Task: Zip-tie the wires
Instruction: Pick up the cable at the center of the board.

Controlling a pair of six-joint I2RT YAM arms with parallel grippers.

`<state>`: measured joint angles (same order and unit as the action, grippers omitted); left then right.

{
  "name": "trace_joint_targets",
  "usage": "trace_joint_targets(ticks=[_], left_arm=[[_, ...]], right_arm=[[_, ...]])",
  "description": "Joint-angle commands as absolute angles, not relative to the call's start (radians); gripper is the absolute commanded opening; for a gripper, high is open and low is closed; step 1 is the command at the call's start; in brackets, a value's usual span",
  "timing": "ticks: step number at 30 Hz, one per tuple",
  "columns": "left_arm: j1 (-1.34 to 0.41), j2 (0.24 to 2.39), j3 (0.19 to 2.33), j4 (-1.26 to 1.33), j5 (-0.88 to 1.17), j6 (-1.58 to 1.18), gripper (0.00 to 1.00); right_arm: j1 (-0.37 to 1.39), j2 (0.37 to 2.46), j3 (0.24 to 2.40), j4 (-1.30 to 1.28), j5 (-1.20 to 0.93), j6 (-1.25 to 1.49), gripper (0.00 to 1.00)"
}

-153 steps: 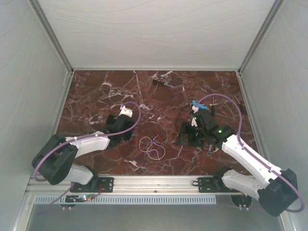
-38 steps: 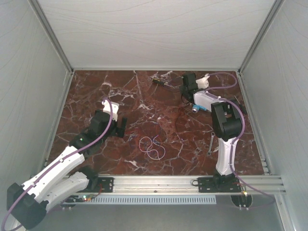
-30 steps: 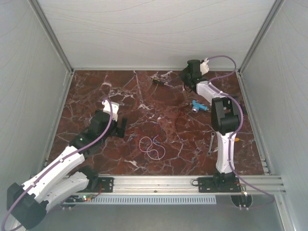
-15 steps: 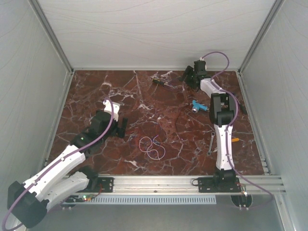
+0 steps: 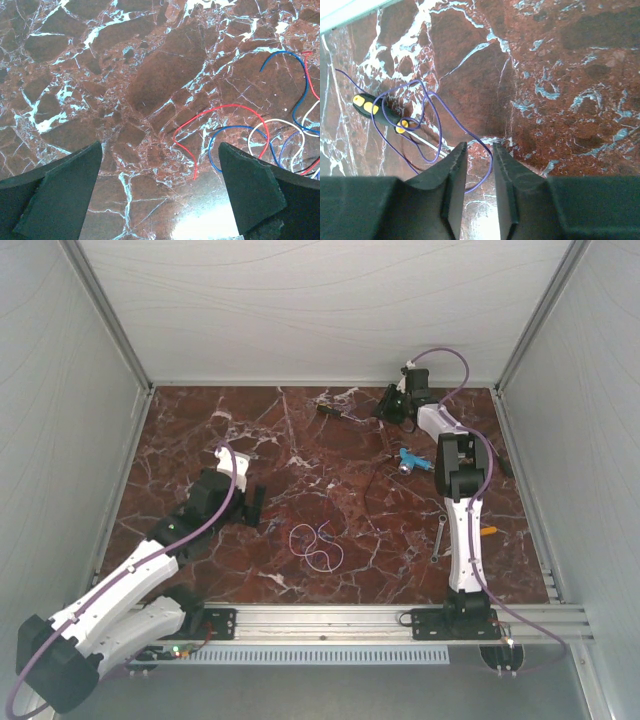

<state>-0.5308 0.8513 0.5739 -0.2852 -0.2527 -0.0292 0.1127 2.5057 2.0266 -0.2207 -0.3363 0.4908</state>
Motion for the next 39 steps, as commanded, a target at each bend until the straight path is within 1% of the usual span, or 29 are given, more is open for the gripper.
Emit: trace_joint_targets(ticks=[1,6,8,9,13,20,34,39], left_arm=[[-0.526,0.851,0.581,-0.238,-0.240,-0.028,1.00],[-0.526,0.853,0.581,-0.238,-0.235,-0.028,1.00],[-0.526,0.854,0.582,-0.237,-0.234,-0.028,1.00],[-0.526,0.855,0.581,-0.238,-0.234,-0.028,1.00],[-0.526,0.854,0.580,-0.235,-0.233,-0.028,1.00],[-0.525,0.857,0.580,-0.235,-0.229,-0.028,1.00],[-0.523,0.845,0.581,-0.236,-0.227,-0.029,1.00],[-0.523,0.841,0.579,-0.233,-0.224,-0.028,1.00]], right_arm=[[0.110,2.544,2.045,-0.254,-0.384,0.433,0.21],[0.112,2.561,2.072,-0.280,-0.390,0.400,0.10],[0.118,2.566,2.080,-0.294,-0.385,0.384,0.02],[0.122,2.568,2.082,-0.302,-0.382,0.375,0.00],[0.137,2.541,2.044,-0.280,-0.377,0.357,0.00],[0.153,2.396,1.984,-0.214,-0.378,0.345,0.00],[0.236,2.058,1.930,-0.171,-0.173,0.173,0.00],[0.278,1.971,1.929,-0.135,-0.175,0.121,0.00]])
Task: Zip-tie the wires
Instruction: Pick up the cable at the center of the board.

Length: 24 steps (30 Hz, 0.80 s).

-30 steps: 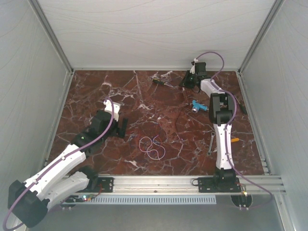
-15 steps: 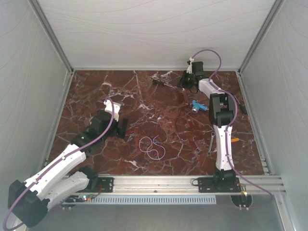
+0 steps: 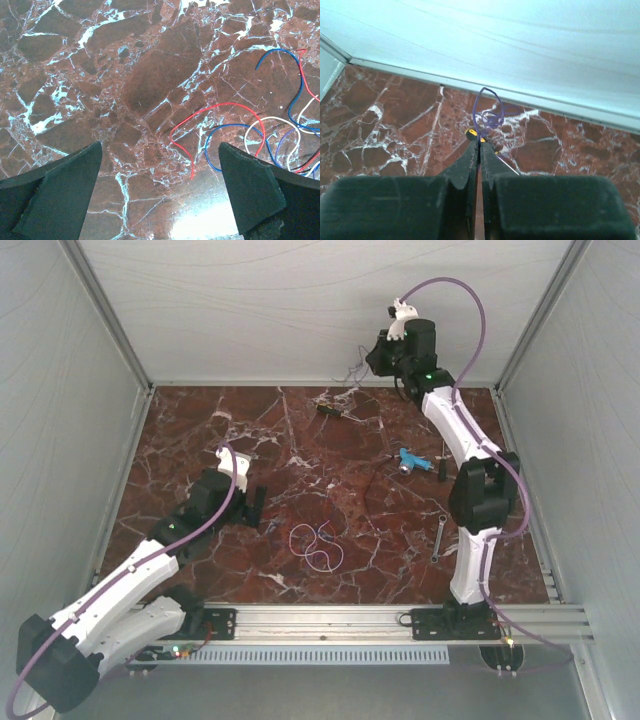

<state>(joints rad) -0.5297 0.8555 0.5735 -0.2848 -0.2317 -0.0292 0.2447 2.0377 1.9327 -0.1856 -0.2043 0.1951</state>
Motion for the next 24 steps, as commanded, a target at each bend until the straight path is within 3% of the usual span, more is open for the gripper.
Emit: trace_joint_targets(ticks=[1,9,24], left_arm=[[-0.523,0.839,0.579,-0.233,-0.223,-0.029,0.99],[-0.523,0.805,0.585,-0.224,-0.208,-0.026,1.00],[-0.513,0.507,0.573,0.031,-0.019,0.018,0.99]], right_arm=[[0.287,1.953,1.928,-0.130,-0.177,0.109,0.00],[0.343,1.787,1.827,-0.076,-0.366,0.043,0.00],[0.567,1.463,1.543,-0.064,-0.419,-0.162,0.00]])
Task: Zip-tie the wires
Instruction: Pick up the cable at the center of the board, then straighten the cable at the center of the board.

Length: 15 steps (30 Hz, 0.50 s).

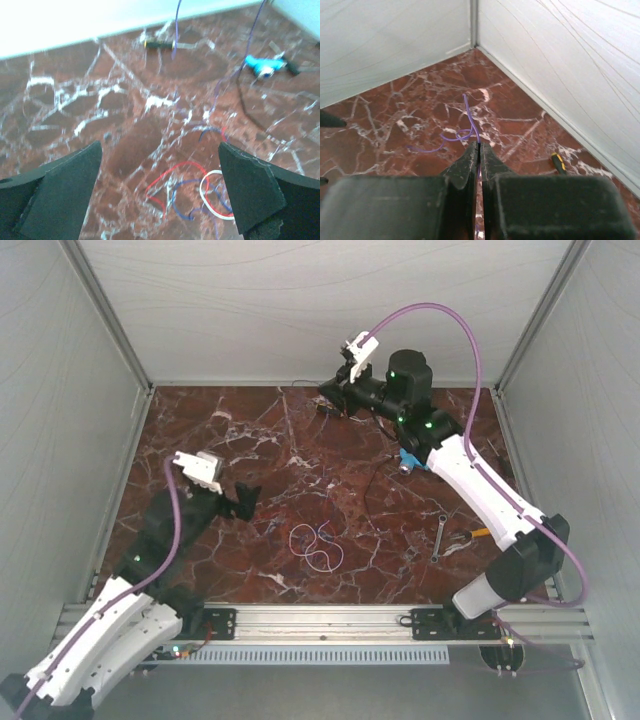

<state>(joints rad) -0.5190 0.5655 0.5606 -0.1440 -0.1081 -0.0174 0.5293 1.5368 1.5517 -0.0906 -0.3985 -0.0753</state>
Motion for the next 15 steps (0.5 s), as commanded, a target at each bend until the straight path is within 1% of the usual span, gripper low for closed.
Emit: trace_joint_targets(ticks=[1,7,15], left_arm=[[-0.512,0.499,0.581,0.046,0.006,0.038,0.99],[-0.512,0.542,0.731,0.030,0.051,0.039,0.93],[-0.512,0.679,0.927,0.046,0.200,-0.059,0.93]], right_arm=[[0.577,1.451,1.543,-0.074,-0.430,-0.171,0.00],[0.613,1.375,1.526,-0.095,-0.497,-0.184,0.00],[0.659,1.281,1.509,-0.097,-0.534,-0.191,0.00]])
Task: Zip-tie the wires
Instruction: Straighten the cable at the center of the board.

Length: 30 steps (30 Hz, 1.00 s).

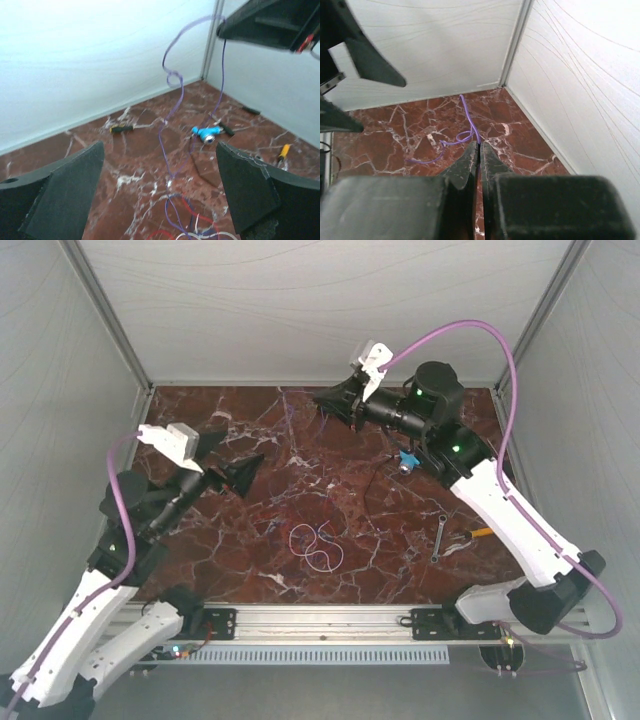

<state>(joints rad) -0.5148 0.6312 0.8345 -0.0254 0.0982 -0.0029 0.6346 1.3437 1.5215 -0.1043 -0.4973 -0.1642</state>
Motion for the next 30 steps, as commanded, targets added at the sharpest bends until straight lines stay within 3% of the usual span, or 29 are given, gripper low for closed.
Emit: trace_joint_targets(ticks=[1,10,22,30], left_arm=[[-0.512,0.695,0.943,0.057,0.214,-0.073,0.93],[-0.514,0.865,1.095,0.097,0.420,-0.241,0.99],[-0.515,0.984,1.108,0.326,0.651,-0.426,0.92],[-0.517,0.974,1.086,0.430,0.740,-0.517,0.93]], right_arm=[[0.664,1.267,1.506,-0.098,-0.537,-0.192,0.00],[0.688,1.134,1.449,-0.057,-0.568,-0.186,0.00],[0.693,1.018,1.398,-0.023,-0.621,-0.154,0.00],[0.694,1.005,1.385,-0.025,-0.616,-0.153,0.00]])
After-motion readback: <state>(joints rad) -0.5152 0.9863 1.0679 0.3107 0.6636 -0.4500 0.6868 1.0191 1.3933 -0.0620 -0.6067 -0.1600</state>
